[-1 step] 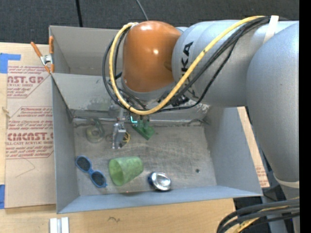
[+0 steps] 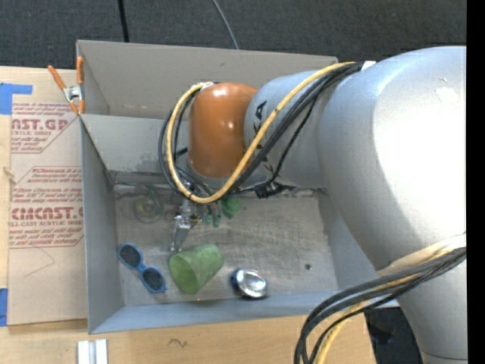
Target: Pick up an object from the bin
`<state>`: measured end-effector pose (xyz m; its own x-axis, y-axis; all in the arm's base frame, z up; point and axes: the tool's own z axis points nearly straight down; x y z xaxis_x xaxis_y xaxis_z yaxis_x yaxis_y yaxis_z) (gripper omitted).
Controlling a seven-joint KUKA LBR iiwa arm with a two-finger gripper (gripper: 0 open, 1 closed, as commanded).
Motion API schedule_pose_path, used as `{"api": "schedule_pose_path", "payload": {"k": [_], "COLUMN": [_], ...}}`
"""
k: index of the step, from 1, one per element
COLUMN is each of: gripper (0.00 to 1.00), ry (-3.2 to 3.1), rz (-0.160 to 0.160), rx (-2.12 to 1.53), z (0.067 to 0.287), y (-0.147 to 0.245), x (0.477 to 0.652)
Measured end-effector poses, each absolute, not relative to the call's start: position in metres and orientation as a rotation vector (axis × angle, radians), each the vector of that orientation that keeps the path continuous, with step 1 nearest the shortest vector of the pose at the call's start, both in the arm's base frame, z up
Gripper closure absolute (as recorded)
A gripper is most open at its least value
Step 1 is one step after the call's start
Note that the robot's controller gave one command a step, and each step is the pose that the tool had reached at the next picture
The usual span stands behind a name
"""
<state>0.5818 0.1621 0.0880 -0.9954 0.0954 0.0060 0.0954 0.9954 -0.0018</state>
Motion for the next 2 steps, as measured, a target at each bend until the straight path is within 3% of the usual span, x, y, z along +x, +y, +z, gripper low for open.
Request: {"api": "schedule_pose_path", "payload": {"k": [1,2], "gripper": [0.00,0.00], "ry": [-3.135,-3.106], "rz": [0.002,0.002], "rx": [0.080,0.453], "z": [0.103,0.099], "y": [0.125,0.078], "x": [0.498,0.489]}}
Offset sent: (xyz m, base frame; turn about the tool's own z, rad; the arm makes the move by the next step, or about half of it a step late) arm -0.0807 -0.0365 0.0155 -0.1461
